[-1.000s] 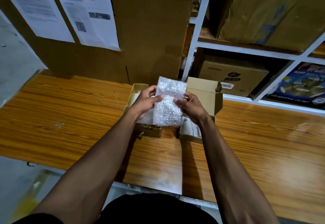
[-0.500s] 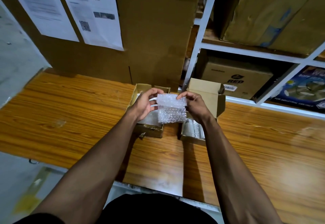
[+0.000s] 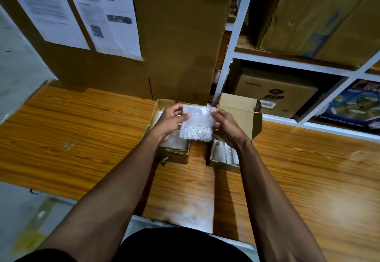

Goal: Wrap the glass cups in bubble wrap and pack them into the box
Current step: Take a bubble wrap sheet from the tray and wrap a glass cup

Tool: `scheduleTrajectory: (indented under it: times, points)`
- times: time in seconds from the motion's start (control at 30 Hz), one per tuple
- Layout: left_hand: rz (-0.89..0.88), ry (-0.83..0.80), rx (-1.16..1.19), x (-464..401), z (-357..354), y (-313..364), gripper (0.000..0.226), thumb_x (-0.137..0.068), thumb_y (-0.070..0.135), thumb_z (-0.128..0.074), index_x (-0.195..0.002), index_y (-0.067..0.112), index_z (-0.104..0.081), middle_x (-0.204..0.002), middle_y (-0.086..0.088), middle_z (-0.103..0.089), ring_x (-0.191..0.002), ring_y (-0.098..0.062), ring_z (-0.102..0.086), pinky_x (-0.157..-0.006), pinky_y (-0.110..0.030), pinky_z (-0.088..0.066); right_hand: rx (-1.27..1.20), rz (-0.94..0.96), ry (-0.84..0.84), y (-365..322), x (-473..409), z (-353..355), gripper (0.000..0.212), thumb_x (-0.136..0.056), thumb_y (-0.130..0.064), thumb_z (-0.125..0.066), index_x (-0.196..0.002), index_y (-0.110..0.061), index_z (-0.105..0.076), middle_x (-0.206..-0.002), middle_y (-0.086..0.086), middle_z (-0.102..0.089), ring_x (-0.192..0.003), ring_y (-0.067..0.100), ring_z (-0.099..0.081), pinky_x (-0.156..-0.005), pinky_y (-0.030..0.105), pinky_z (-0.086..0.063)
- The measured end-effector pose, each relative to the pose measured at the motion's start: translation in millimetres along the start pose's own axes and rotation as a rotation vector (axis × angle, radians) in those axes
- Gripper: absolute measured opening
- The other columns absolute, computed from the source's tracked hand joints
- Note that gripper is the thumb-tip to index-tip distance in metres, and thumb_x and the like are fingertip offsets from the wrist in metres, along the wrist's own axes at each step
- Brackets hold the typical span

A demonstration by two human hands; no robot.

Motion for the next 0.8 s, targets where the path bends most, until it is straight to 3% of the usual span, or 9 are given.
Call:
scheduleTrajectory:
  times: [0.13, 0.33, 0.43, 0.6, 0.7, 0.8]
  points:
    - [-0.072, -0.039, -0.014, -2.0, -3.6, 4.3, 0.026, -0.097, 0.008, -0.074, -0.107, 0.032, -0.075, -0.116, -0.001, -0.072, -0.108, -0.021, -0.068, -0.083, -0.041, -0.056, 0.002, 0.068, 0.043, -2.7, -1.3, 2.1, 0.031, -0.099, 0.000, -0.065, -0.129, -0.007, -0.061, -0.110, 0.009, -0.074, -0.097, 0.026, -0.071, -0.076, 0.036, -0.058]
    - [-0.078, -0.081, 0.015, 0.3, -8.2, 9.3, 0.028, -0.097, -0.011, -0.062, -0.095, 0.013, -0.076, -0.130, -0.008, -0.070, -0.117, -0.020, -0.070, -0.088, -0.032, -0.061, 0.054, 0.176, 0.029, -11.8, -1.9, 5.3, 0.022, -0.096, 0.012, -0.058, -0.103, -0.007, -0.067, -0.099, 0.006, -0.069, -0.084, 0.013, -0.066, -0.069, 0.026, -0.055]
    - [-0.055, -0.076, 0.021, 0.5, -8.4, 6.5, 0.029, -0.099, -0.012, -0.057, -0.091, 0.011, -0.074, -0.130, -0.006, -0.070, -0.119, -0.018, -0.068, -0.087, -0.026, -0.058, 0.057, 0.163, 0.038, -6.9, -4.9, 7.4, 0.031, -0.095, 0.015, -0.056, -0.093, -0.012, -0.071, -0.096, 0.005, -0.070, -0.080, 0.014, -0.064, -0.066, 0.024, -0.053]
    - [-0.003, -0.127, 0.070, -3.5, -7.5, -3.4, 0.036, -0.105, 0.004, -0.046, -0.095, 0.014, -0.078, -0.131, -0.011, -0.070, -0.118, -0.032, -0.063, -0.104, -0.048, -0.051, 0.104, 0.138, 0.082, -2.8, -7.6, 14.5, 0.036, -0.096, 0.016, -0.049, -0.086, -0.009, -0.071, -0.088, 0.004, -0.071, -0.070, 0.011, -0.062, -0.061, 0.023, -0.049]
    - [-0.004, -0.124, 0.046, -3.1, -8.7, -2.8, 0.024, -0.106, 0.019, -0.056, -0.099, 0.017, -0.079, -0.127, -0.005, -0.072, -0.115, -0.027, -0.063, -0.100, -0.044, -0.050, 0.124, 0.135, 0.104, -2.5, -8.3, 16.9, 0.036, -0.097, 0.013, -0.046, -0.087, -0.009, -0.074, -0.087, 0.011, -0.067, -0.068, 0.015, -0.055, -0.061, 0.027, -0.044]
    - [-0.049, -0.092, -0.008, -4.2, -10.0, 0.5, 0.008, -0.099, 0.011, -0.071, -0.106, 0.013, -0.075, -0.113, -0.002, -0.073, -0.100, -0.016, -0.065, -0.082, -0.030, -0.053, 0.111, 0.137, 0.100, -4.7, -7.1, 17.9, 0.035, -0.104, -0.003, -0.043, -0.091, -0.008, -0.075, -0.087, 0.010, -0.068, -0.073, 0.016, -0.059, -0.064, 0.027, -0.045]
Point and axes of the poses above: each hand's wrist, its own x-axis away from the middle knuckle, its own z-axis out of the back of the hand, y = z × x, the point moved 7 cm from there along -x, towards the middle knuckle
